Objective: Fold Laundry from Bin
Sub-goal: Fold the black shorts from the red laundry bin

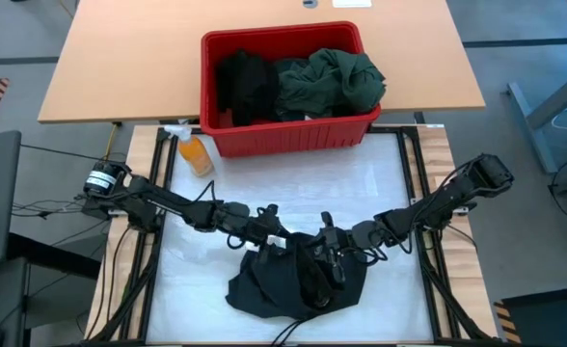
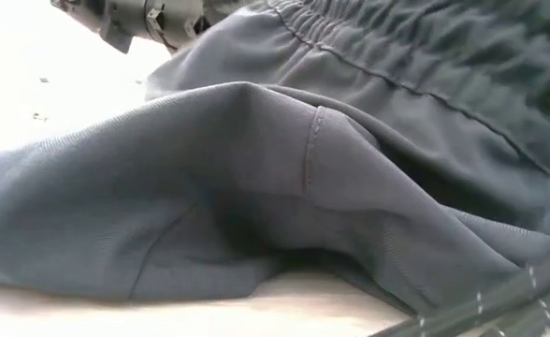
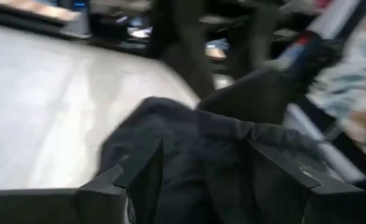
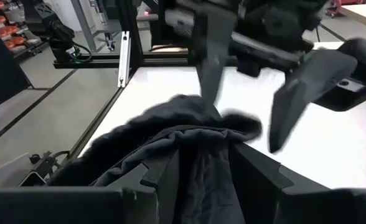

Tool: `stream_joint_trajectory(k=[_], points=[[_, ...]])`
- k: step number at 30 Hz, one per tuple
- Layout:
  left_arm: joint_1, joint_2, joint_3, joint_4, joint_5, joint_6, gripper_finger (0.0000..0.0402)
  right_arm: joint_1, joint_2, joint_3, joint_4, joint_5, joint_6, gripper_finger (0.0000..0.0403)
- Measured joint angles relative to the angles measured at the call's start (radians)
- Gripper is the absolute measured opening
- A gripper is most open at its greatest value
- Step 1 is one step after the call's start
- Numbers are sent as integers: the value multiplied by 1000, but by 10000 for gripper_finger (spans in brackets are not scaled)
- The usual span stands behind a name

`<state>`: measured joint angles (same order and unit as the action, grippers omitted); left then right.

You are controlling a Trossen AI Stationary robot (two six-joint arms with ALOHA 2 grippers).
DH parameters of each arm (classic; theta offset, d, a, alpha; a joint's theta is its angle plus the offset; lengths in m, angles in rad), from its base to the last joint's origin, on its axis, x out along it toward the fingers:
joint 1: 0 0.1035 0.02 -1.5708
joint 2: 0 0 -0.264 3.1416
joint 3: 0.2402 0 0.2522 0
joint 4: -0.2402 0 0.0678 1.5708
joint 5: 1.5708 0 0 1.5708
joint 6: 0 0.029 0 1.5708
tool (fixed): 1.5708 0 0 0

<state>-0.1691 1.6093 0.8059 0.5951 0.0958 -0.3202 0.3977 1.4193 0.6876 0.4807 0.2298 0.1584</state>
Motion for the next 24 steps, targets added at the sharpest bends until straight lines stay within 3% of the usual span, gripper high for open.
stream_joint_trajectory(k=[7,13,16,21,24], points=[[35,-7,0,-5,210,-27,208,3,0,0,-13,3,28,164],[22,-8,0,-2,264,-28,199,3,0,0,-53,7,96,164],[-3,-8,0,-6,281,-19,152,0,0,0,-107,7,154,164],[-54,-8,0,-42,294,4,20,14,0,0,-138,8,186,164],[-81,-8,0,-80,229,10,12,16,0,0,-135,10,194,164]])
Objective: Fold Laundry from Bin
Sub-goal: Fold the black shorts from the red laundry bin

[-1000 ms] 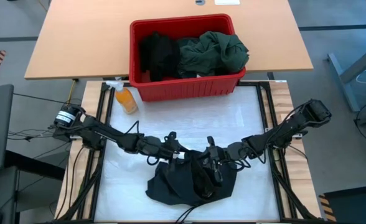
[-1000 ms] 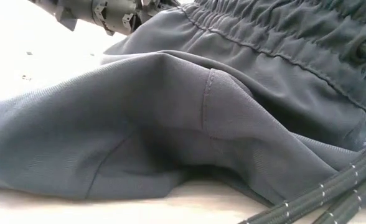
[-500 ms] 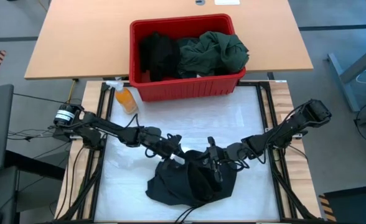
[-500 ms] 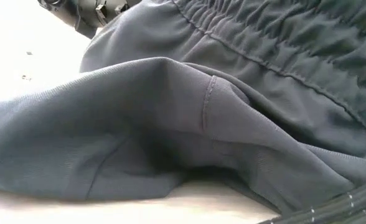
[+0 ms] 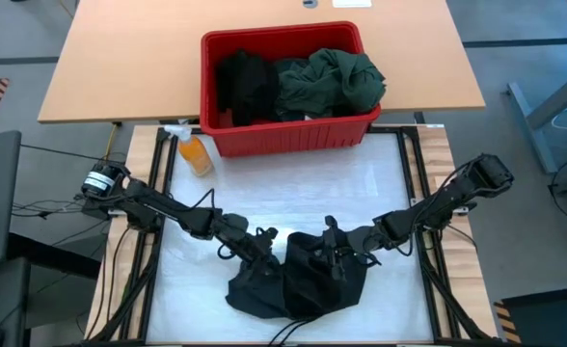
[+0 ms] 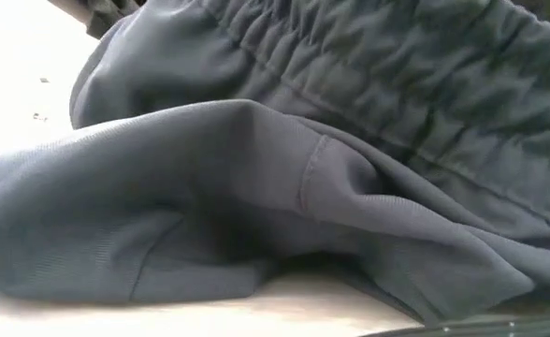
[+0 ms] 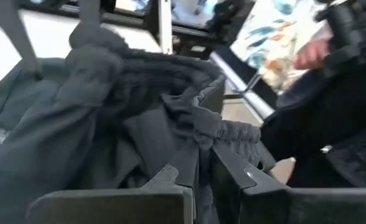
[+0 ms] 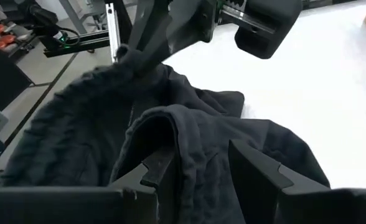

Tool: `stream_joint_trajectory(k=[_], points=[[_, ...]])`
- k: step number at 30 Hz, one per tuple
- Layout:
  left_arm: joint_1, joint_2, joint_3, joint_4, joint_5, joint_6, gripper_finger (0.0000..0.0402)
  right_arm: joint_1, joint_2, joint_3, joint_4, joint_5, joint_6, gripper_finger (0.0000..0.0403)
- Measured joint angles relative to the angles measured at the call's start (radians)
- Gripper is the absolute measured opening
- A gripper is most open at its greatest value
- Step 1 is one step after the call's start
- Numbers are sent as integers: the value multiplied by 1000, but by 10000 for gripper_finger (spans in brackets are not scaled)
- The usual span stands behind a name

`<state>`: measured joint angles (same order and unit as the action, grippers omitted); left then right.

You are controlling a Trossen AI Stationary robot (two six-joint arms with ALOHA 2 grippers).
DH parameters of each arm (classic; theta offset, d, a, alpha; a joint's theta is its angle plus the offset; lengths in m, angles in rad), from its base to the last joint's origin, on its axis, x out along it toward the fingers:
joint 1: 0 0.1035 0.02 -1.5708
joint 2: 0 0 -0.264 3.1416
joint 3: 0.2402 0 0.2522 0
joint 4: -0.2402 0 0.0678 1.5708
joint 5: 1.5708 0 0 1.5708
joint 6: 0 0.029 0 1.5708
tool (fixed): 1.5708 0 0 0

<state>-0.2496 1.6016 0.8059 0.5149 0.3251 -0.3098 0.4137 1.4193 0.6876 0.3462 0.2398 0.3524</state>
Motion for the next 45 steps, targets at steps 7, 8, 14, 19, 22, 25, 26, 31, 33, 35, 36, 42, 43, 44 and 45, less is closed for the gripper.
stream_joint_trajectory(k=[7,8,14,19,22,25,26,31,33,35,36,42,43,44,45], points=[[-10,0,0,48,-170,35,4,-8,0,0,1,35,42,153],[-10,0,0,58,-183,38,4,-11,0,0,6,35,43,146],[-9,25,21,82,-245,45,3,-11,0,0,10,35,66,75],[-8,109,91,66,-236,43,3,-11,0,0,12,35,67,20],[-9,134,115,55,-267,37,12,-11,0,0,12,34,77,24],[-9,128,124,62,-304,52,33,-11,0,0,0,34,110,40],[-8,120,123,51,-305,64,41,-11,0,0,-1,34,118,42],[-9,89,124,10,-328,89,87,-1,0,0,-17,33,157,35],[-9,90,123,-14,-353,88,104,-1,0,0,-17,33,170,28],[-9,100,123,-19,-366,85,119,-1,0,0,-16,32,180,25],[-9,102,123,-30,-381,84,127,-1,0,0,-13,32,183,25],[-9,102,123,-45,-454,85,167,-1,0,0,10,26,199,30],[-9,103,123,-40,-454,88,173,-1,0,0,10,23,200,29],[-9,103,123,-38,-456,88,178,-1,0,0,13,22,200,29],[-9,103,123,-38,-465,88,182,-1,0,0,20,20,200,28]])
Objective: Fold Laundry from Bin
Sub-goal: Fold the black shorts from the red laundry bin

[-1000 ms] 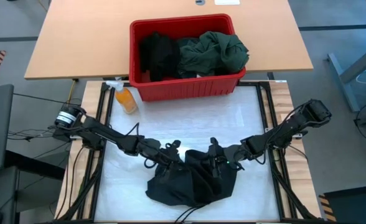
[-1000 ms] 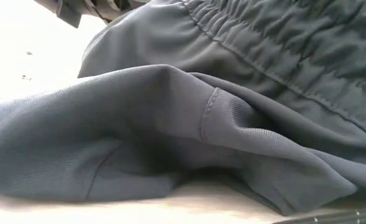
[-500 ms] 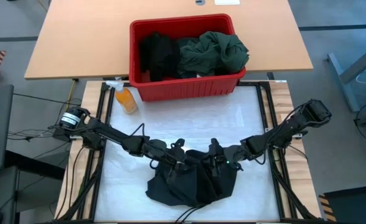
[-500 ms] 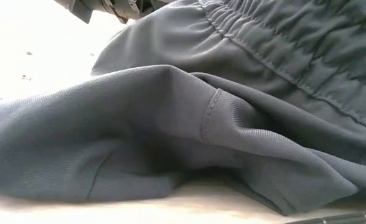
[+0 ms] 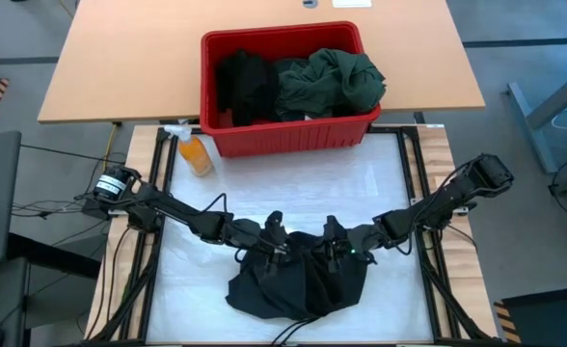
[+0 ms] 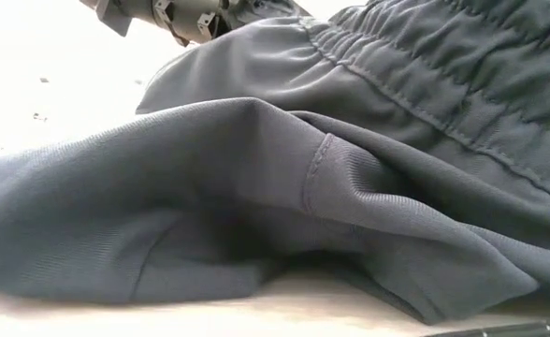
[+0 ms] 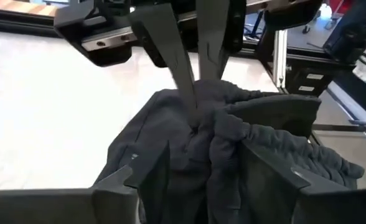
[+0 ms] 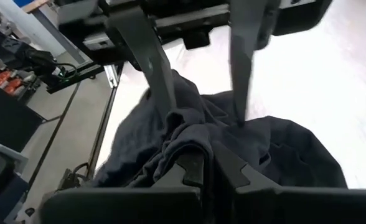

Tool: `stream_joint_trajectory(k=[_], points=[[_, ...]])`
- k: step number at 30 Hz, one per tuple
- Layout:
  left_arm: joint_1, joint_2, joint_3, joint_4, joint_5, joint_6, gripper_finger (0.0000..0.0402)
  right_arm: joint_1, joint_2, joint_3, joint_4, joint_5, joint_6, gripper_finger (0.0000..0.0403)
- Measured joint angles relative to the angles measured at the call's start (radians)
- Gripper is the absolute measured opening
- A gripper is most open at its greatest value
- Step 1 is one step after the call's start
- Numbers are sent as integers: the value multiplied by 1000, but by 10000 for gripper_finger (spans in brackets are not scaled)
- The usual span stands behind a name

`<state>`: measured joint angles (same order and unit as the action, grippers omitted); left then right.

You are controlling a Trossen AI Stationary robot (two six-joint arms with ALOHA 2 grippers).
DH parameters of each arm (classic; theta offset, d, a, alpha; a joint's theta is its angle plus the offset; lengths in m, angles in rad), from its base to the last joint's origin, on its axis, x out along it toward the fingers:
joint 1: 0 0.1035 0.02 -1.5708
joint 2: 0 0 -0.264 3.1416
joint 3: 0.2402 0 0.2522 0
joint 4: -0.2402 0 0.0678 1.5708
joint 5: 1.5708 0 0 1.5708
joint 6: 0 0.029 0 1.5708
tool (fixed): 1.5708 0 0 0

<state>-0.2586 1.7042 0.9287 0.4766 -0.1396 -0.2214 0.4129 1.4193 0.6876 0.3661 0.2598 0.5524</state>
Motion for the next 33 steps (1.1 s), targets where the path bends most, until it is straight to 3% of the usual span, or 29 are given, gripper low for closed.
stream_joint_trajectory(k=[6,18,23,28,33], points=[[6,0,0,8,-16,15,190,-3,0,0,38,-8,-37,29],[33,0,0,8,136,7,187,-37,0,0,93,-18,-83,28],[34,1,-1,62,153,30,133,-43,0,1,90,-26,-82,28],[39,2,-2,74,233,67,29,-42,-2,3,73,-34,-82,33],[39,2,-1,43,262,60,12,-52,-2,3,60,-34,-82,59]])
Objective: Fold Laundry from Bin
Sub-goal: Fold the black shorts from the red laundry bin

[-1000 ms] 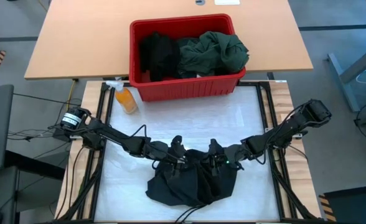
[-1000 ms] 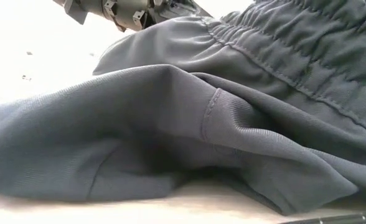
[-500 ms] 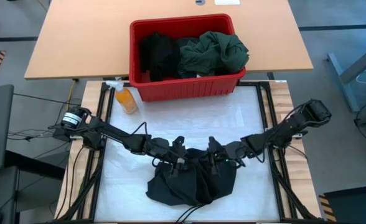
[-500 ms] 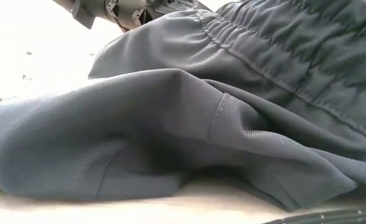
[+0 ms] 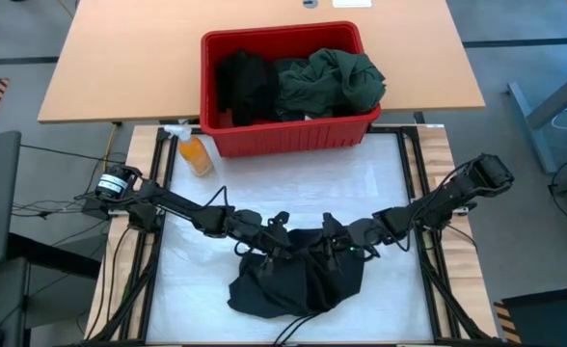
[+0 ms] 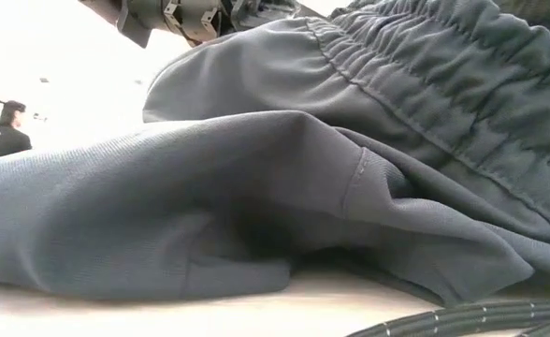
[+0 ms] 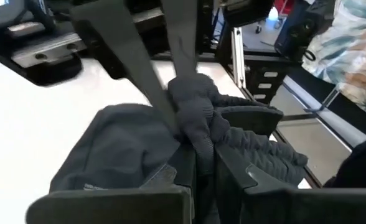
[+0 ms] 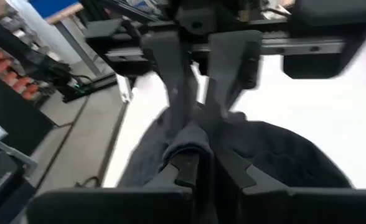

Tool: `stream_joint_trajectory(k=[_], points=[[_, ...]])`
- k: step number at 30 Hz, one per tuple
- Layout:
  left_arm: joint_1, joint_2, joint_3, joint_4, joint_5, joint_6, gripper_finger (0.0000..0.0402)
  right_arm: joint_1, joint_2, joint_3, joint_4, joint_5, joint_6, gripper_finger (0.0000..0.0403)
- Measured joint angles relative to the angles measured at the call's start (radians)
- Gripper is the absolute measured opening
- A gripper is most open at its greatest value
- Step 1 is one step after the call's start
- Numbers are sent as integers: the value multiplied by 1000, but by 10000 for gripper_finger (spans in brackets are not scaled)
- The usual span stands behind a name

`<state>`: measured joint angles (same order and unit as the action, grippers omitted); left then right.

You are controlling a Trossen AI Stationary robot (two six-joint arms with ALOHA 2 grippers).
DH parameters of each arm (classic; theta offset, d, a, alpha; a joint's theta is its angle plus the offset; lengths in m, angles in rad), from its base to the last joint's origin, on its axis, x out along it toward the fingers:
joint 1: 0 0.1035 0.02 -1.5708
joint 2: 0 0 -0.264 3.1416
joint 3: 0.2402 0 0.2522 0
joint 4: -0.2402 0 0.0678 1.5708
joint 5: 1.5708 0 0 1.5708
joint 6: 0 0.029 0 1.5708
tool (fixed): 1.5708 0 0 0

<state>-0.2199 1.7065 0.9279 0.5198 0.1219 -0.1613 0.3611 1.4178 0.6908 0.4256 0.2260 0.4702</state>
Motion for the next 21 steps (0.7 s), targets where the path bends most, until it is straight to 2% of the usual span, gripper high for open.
stream_joint_trajectory(k=[5,10,12,16,19,21], points=[[-3,0,0,-4,34,-1,5,-25,-52,-2,-97,-19,-31,99],[-4,0,0,-3,47,-9,4,-46,-180,-2,-333,-18,-20,140],[-2,-7,-1,6,50,-15,3,-44,-249,-2,-425,-53,11,152],[13,-65,-1,148,58,-23,2,-11,-376,-2,-592,-102,114,162],[39,-138,5,271,44,-25,2,49,-464,-3,-610,-89,131,159],[55,-184,23,307,25,-22,2,95,-518,-3,-599,-44,127,153]])
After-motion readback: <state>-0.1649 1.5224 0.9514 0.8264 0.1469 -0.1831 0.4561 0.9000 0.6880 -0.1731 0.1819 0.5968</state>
